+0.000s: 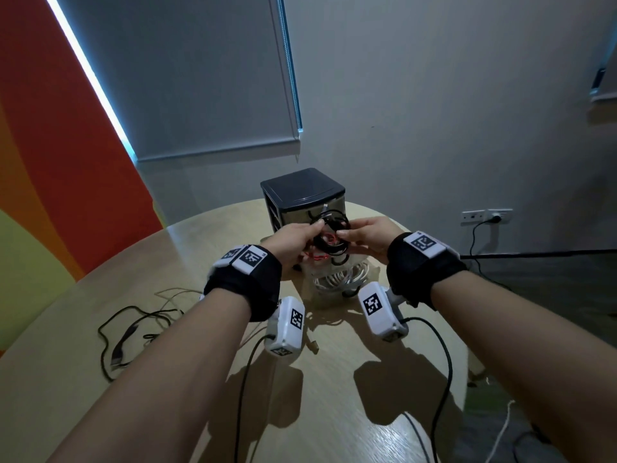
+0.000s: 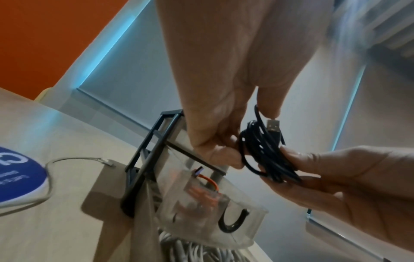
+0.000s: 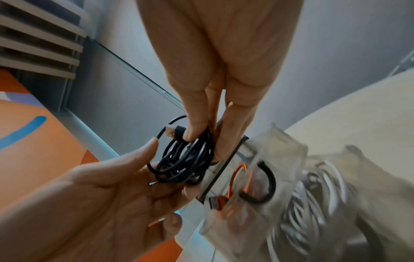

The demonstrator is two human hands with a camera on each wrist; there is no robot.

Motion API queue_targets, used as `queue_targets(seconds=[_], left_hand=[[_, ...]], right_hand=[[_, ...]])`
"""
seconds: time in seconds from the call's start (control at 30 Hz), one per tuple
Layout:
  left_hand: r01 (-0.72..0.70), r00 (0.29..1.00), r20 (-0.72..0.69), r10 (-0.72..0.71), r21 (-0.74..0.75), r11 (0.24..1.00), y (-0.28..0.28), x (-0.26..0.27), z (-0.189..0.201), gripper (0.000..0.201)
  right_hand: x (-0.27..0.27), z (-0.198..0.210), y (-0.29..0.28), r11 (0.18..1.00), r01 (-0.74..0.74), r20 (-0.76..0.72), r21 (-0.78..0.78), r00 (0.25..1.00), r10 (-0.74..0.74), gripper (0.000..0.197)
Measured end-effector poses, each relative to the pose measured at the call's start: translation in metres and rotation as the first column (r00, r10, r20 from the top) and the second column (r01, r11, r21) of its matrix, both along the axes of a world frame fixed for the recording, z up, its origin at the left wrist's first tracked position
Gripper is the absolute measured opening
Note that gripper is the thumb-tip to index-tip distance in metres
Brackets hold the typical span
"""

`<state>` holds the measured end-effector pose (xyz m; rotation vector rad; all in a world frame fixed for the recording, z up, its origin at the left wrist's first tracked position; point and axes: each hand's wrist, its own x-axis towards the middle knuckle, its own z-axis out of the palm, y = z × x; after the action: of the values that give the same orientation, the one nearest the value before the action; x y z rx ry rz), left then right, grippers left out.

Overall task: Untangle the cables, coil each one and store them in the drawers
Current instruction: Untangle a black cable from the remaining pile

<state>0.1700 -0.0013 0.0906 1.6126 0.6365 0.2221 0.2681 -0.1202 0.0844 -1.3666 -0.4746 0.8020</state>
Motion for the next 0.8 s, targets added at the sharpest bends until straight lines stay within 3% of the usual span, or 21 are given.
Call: queue_targets(seconds=[0.33, 0.47, 0.6, 0.8], left_hand=[[-0.035, 0.994, -0.107, 0.032, -0.022, 0.999, 0.002, 0.043, 0.003, 0.021], [0.008, 0.989, -0.145, 0.009, 0.115, 0.993, 0.004, 0.058, 0.001, 0.022], [0.061, 0.969, -0.247, 0.016, 0.3, 0.952, 0.003, 0.068, -0.002, 0.02], [0.178, 0.896, -0.439, 0.058, 0.475, 0.862, -0.003, 0.078, -0.007, 0.024]], right_hand=[[0.039, 0.003, 0.021, 0.961, 0.12, 0.261, -0.25, 0.964, -0.053, 0.026], [0.053, 0.0, 0.021, 0.954, 0.184, 0.284, -0.238, 0.952, -0.113, 0.007], [0.066, -0.009, 0.023, 0.943, 0.24, 0.302, -0.23, 0.939, -0.165, 0.024], [0.074, -0.019, 0.032, 0.913, 0.293, 0.455, -0.285, 0.88, -0.14, 0.02]])
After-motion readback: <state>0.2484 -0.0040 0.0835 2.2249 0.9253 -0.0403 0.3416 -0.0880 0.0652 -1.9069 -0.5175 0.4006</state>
